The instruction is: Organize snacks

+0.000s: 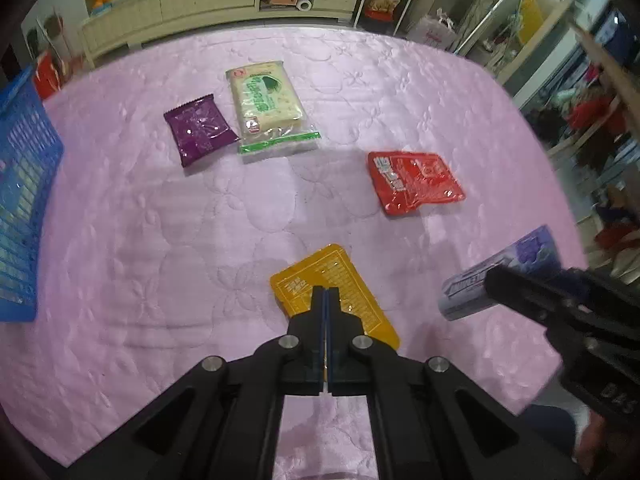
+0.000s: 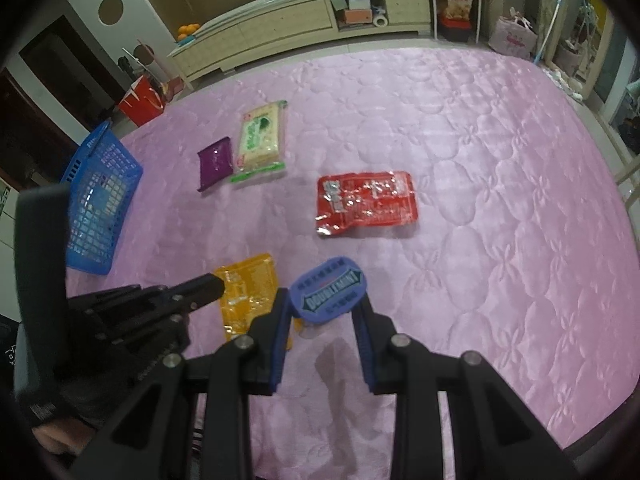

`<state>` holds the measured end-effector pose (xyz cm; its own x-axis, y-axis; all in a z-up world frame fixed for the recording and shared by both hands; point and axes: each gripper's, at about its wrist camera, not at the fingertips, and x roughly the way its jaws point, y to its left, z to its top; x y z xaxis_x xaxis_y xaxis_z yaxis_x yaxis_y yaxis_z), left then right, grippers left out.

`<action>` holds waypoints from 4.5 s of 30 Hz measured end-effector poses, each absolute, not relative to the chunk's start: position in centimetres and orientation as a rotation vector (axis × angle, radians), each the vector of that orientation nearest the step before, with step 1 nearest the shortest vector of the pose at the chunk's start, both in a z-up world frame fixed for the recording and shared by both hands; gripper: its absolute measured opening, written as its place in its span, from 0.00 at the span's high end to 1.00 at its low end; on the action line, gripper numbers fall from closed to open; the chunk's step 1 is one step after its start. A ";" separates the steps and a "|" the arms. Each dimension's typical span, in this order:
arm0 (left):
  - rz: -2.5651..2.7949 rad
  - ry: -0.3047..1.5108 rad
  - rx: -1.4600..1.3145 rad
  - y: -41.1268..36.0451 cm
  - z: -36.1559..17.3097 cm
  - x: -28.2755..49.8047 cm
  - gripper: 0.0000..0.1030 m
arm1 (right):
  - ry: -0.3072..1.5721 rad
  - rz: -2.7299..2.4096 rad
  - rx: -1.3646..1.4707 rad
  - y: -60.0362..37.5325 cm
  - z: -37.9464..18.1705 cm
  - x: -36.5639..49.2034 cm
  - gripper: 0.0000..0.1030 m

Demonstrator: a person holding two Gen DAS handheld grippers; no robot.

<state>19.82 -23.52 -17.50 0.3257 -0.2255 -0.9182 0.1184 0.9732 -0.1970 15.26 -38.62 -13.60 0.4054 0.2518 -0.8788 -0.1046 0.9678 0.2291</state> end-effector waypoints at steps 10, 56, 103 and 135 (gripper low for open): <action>-0.240 1.263 -0.225 -19.8 -18.0 19.8 0.39 | 1.135 0.224 0.123 -37.2 -13.4 15.4 0.66; -0.157 1.327 0.129 -31.3 -21.5 21.1 0.73 | 1.145 0.205 0.218 -41.7 -14.7 15.3 0.66; -0.101 0.880 -0.101 2.8 -2.4 14.8 0.90 | 0.965 0.537 -0.048 -10.9 -3.4 16.4 0.66; -0.022 0.932 -0.119 13.4 -7.1 17.0 0.43 | 1.046 0.598 -0.146 -1.0 -7.0 19.3 0.66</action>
